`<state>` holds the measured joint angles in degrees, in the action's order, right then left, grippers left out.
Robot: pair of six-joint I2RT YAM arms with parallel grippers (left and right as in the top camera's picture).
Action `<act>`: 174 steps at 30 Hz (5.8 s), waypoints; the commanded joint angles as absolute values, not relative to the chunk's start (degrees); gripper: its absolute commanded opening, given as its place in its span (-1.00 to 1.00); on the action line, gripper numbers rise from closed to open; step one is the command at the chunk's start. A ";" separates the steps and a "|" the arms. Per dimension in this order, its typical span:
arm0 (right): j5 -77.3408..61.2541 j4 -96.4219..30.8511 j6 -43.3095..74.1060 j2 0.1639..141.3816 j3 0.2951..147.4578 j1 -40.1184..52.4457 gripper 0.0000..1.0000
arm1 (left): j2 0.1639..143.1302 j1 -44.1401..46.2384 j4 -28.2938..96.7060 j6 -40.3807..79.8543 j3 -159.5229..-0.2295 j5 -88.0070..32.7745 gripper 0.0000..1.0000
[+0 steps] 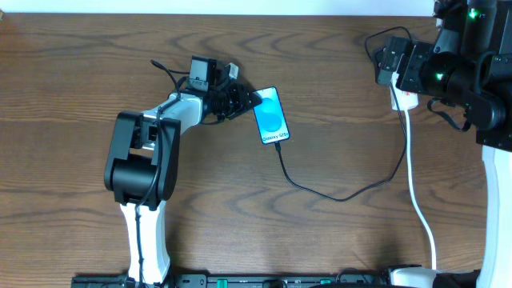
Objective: Plug charger to phone and switch on socket
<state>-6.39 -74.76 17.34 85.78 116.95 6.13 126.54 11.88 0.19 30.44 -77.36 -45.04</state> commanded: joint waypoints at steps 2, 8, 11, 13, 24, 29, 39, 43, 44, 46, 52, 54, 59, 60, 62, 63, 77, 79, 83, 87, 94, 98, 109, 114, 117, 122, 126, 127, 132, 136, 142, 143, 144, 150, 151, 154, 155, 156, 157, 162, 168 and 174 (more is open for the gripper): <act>-6.50 -74.78 16.64 85.91 117.14 6.09 0.99 | 129.01 12.73 -1.61 31.86 -76.09 -43.00 -0.20; -6.50 -74.72 16.64 85.91 117.14 6.09 0.99 | 129.01 12.99 -2.52 31.86 -76.09 -43.00 -0.17; -6.50 -74.70 16.64 85.93 117.14 6.09 0.99 | 129.01 12.99 -2.72 31.86 -76.09 -43.05 -0.18; -6.50 -74.70 16.64 85.95 117.14 6.09 0.98 | 129.01 12.99 -3.03 31.88 -76.09 -43.44 -0.17; -6.35 -74.70 16.64 86.91 117.14 6.09 0.99 | 129.01 12.99 -10.41 32.05 -76.09 -50.19 -0.15; -6.31 -74.70 16.64 87.13 117.14 6.09 0.98 | 128.95 12.53 -10.50 33.47 -76.09 -50.19 -0.15; -5.93 -74.41 16.67 88.53 116.79 6.11 0.10 | 125.54 8.71 -10.39 35.29 -76.09 -54.76 -0.15; -5.96 -74.17 16.64 90.83 115.09 7.31 -0.53 | 122.43 7.42 -9.32 35.24 -76.09 -54.87 -0.15; -5.96 -74.32 16.62 91.68 114.83 7.97 -0.66 | 121.43 7.14 -8.93 35.24 -76.09 -54.87 -0.15; -5.98 -74.41 16.32 93.06 114.67 9.34 -0.86 | 119.77 6.74 -7.92 35.20 -76.09 -54.85 -0.15; -3.07 -73.73 12.47 97.45 114.67 15.59 -0.97 | 114.91 5.93 -1.96 29.98 -76.09 -54.78 -0.15; 2.44 -74.00 14.96 98.78 114.67 16.64 -0.98 | 113.67 5.85 1.21 27.90 -76.09 -54.48 -0.15; 12.40 -75.81 21.87 100.29 114.67 16.75 -0.98 | 110.69 5.78 12.47 20.99 -76.09 -52.14 -0.15; 12.36 -75.75 21.87 100.09 114.67 16.69 -0.98 | 109.95 5.78 15.55 19.14 -76.09 -50.70 -0.15; 12.32 -75.55 21.91 99.20 114.69 16.64 -0.98 | 107.79 5.78 23.16 15.38 -76.09 -45.95 -0.15; 12.32 -75.50 21.91 98.87 114.69 16.64 -0.98 | 107.13 5.78 25.19 14.48 -76.09 -44.62 -0.15; 12.97 -78.26 40.88 88.53 114.69 11.77 -0.97 | 84.99 6.42 53.28 4.86 -76.07 -16.97 -0.17; 12.97 -79.75 44.40 88.05 114.69 9.37 -0.97 | 81.65 6.98 54.83 3.79 -76.07 -16.12 -0.18; 12.69 -82.65 49.87 88.29 114.67 3.57 -0.98 | 75.09 8.16 57.25 3.40 -76.07 -13.19 -0.18; 7.99 -83.13 50.35 88.51 114.61 -2.24 -0.97 | 69.01 8.82 59.66 3.42 -76.07 -11.92 -0.19; 6.02 -83.22 50.30 89.89 114.56 -7.53 -0.98 | 60.66 9.08 65.82 3.18 -76.07 -10.13 -0.19; 5.41 -84.20 50.30 91.48 114.56 -8.27 -0.98 | 56.95 9.08 70.59 3.18 -76.07 -9.56 -0.19; 5.43 -91.94 49.15 92.25 114.56 -8.32 -0.97 | 49.10 9.08 78.43 3.20 -76.07 -9.56 0.44; 5.67 -96.25 49.01 92.20 114.56 -8.32 -0.97 | 48.97 9.08 80.36 3.22 -76.07 -9.56 0.96; 5.63 -97.30 47.75 92.16 114.56 -8.32 -0.97 | 48.97 9.08 81.41 3.20 -76.07 -9.56 0.96; 5.67 -97.30 46.00 92.09 114.56 -8.32 -0.97 | 48.97 9.08 85.38 3.20 -76.07 -9.54 0.95; 5.67 -97.27 46.00 92.09 114.56 -8.32 -0.97 | 48.97 9.08 86.56 3.22 -76.07 -9.56 0.96; 5.67 -97.27 46.00 92.09 114.56 -8.32 -0.97 | 48.97 9.08 86.54 3.22 -76.07 -9.56 0.96; 5.65 -97.30 46.00 92.09 114.56 -8.16 -0.97 | 48.97 9.08 86.52 3.22 -76.07 -9.58 0.96; 5.89 -97.19 46.02 92.09 114.56 -8.16 -0.97 | 48.97 9.08 87.90 3.27 -76.07 -9.63 0.96; 6.04 -94.21 46.33 92.23 114.56 -8.16 -0.98 | 48.97 9.08 88.27 3.25 -76.07 -9.80 0.96; 6.09 -93.73 46.70 92.29 114.56 -8.16 -0.97 | 48.97 9.08 88.25 3.25 -76.07 -9.80 0.96; 6.07 -93.36 46.94 92.47 114.54 -8.16 -0.97 | 48.97 9.08 88.25 3.25 -76.07 -9.80 0.96; 8.29 -93.25 57.82 95.39 114.54 -8.38 -0.97 | 48.97 9.08 88.25 3.25 -76.07 -9.80 0.96; 8.71 -93.21 60.23 96.23 114.54 -8.64 -0.97 | 48.97 9.08 88.25 3.25 -76.07 -9.80 0.96; 8.69 -92.12 64.64 98.83 114.54 -9.89 -0.97 | 48.97 9.08 88.25 3.25 -76.07 -9.80 0.96; 8.67 -91.18 64.71 99.79 114.54 -10.33 -0.97 | 48.97 9.08 88.25 3.25 -76.07 -9.80 0.96; 8.64 -90.21 64.71 100.75 114.54 -10.76 -0.97 | 48.97 9.08 88.25 3.25 -76.07 -9.80 0.96; 8.60 -89.27 64.73 101.91 114.54 -11.20 -0.97 | 48.97 9.08 88.25 3.25 -76.07 -9.80 0.96; 5.39 -85.32 65.84 107.53 114.54 -13.58 -0.97 | 48.97 9.08 88.27 3.25 -76.07 -9.80 0.96; -0.99 -78.63 67.77 114.63 114.54 -16.01 -0.97 | 48.97 9.08 88.25 3.25 -76.07 -9.80 0.96; -3.44 -71.31 71.99 120.77 114.54 -18.02 -0.97 | 48.97 9.08 88.25 3.25 -76.07 -9.80 0.96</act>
